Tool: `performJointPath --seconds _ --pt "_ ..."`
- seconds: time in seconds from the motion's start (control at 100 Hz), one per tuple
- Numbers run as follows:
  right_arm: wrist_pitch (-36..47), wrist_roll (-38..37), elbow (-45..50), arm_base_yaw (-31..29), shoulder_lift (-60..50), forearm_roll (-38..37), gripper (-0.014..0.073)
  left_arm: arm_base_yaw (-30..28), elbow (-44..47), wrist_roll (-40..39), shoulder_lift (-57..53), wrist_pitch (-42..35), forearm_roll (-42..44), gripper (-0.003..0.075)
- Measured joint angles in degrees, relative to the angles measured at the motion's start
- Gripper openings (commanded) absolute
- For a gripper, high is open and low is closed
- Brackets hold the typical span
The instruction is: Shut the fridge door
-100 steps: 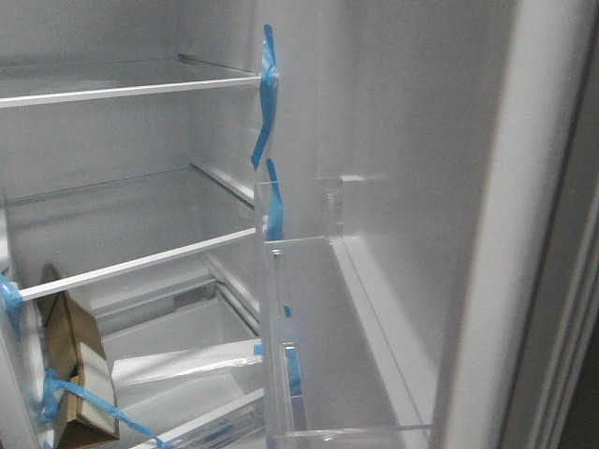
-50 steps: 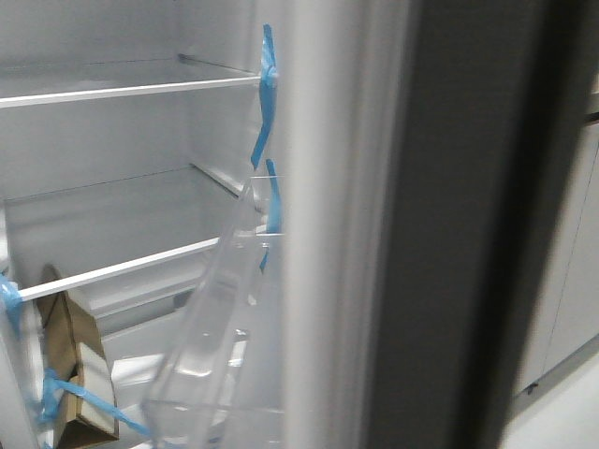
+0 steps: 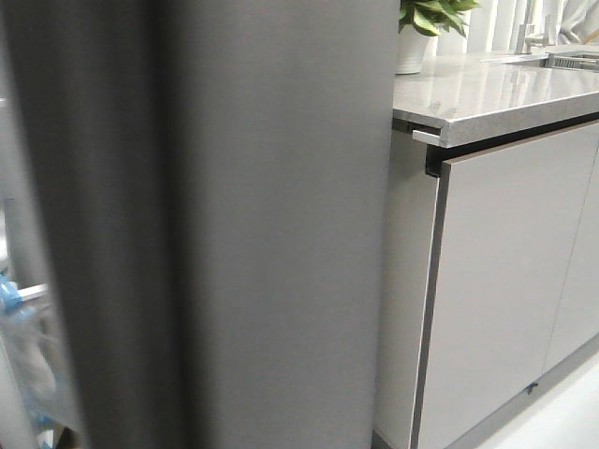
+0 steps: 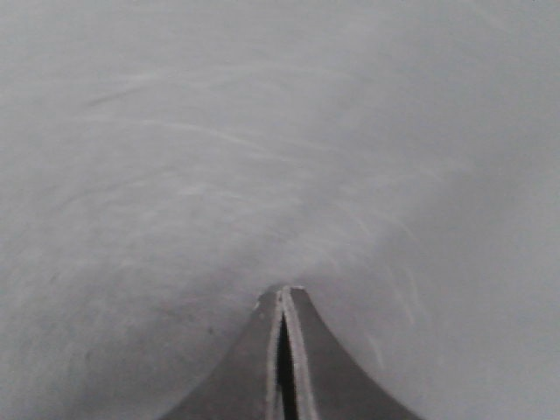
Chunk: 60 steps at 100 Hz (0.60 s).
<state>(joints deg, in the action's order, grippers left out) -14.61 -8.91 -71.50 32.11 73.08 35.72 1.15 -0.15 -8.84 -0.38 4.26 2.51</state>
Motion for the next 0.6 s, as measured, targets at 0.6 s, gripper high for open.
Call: performJointPath --seconds 0.6 --pt "13.1 0.0 -22.4 10.3 26.3 -21.0 -0.0071 0.0 0.0 0.0 0.0 0.0 0.0 -0.002"
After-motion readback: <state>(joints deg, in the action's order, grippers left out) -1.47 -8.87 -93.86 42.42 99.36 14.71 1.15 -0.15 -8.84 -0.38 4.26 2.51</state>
